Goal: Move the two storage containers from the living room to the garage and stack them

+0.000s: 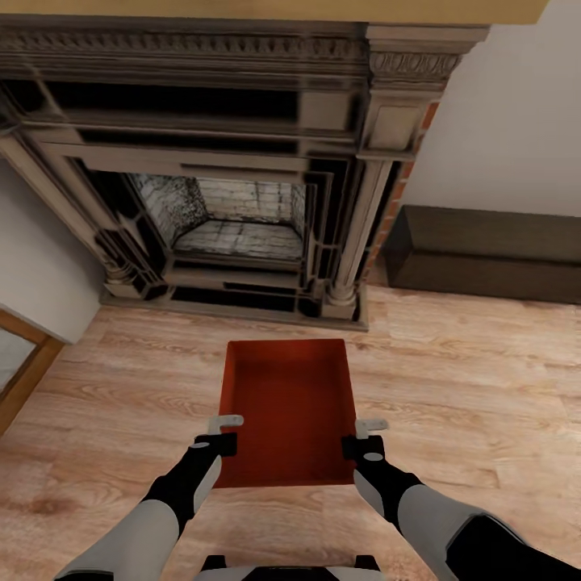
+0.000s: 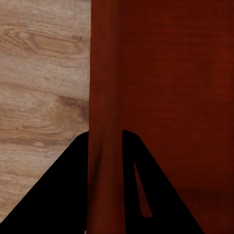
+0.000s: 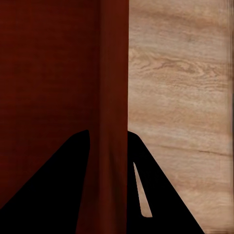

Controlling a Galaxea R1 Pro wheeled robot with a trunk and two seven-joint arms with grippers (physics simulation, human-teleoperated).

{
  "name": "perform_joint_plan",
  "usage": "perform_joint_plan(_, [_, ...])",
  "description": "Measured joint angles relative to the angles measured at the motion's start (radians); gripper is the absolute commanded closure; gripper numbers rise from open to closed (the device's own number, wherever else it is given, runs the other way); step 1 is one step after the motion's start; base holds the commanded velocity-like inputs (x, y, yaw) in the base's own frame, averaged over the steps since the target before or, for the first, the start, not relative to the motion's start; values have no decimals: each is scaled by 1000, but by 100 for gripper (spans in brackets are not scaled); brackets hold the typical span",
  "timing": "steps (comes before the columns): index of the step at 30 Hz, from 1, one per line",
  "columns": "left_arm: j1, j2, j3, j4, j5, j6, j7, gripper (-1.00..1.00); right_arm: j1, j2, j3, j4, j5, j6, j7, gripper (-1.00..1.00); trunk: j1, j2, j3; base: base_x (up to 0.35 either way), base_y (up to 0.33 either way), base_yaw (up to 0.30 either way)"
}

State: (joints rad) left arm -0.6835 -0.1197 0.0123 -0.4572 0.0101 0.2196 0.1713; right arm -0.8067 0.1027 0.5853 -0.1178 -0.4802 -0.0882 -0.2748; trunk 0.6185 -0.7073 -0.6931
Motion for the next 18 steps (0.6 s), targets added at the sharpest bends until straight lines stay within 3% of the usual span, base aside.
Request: perform_joint_plan(18, [0,-2,2,3,-1,-3,1,100,0,-2,2,0,-1,0,1,100,0,0,0,0,0,-282])
